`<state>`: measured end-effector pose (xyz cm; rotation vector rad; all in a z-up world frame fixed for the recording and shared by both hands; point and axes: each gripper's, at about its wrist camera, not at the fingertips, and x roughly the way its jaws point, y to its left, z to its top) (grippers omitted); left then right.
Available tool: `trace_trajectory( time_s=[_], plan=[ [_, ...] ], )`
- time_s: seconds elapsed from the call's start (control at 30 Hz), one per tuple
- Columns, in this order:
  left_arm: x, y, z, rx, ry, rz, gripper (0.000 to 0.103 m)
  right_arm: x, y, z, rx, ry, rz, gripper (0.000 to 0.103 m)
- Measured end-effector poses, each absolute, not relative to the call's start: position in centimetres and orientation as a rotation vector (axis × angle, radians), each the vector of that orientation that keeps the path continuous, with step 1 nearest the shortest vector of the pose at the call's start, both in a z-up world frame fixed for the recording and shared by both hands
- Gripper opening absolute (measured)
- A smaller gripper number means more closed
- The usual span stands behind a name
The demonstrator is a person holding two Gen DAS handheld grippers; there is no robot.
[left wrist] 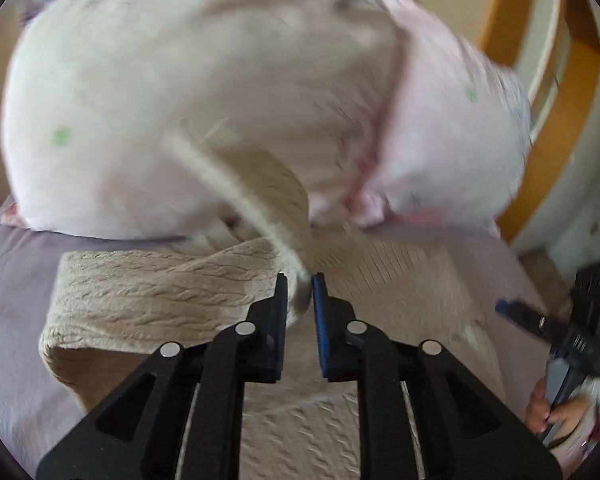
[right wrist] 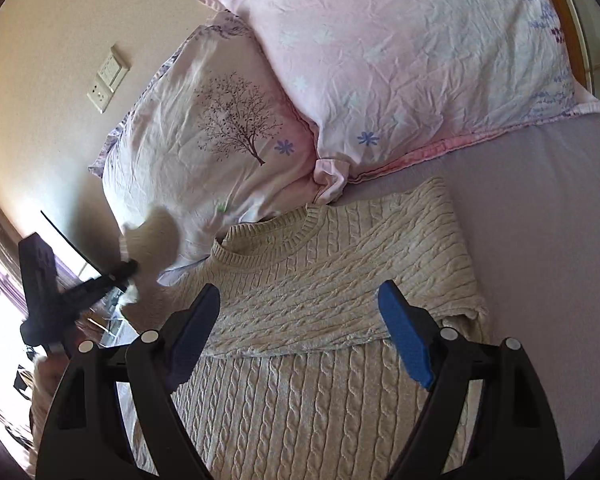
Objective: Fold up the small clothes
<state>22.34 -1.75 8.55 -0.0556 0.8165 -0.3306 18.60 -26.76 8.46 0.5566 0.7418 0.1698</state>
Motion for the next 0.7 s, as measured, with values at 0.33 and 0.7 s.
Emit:
trace_trajectory(
  time_s=[0.33,0.7],
  plan=[
    [16.9,1.4,5.4,-0.008,0.863,-0.273,0.041,21.9,-29.6,5.1,0.652,0.871,0.167,0.057],
    [11.7,9.0,5.4,-0.062,0.877,-0.133,0.066,29.8,-27.7,1.8,0.662,0.907,0.047,0.007]
  ],
)
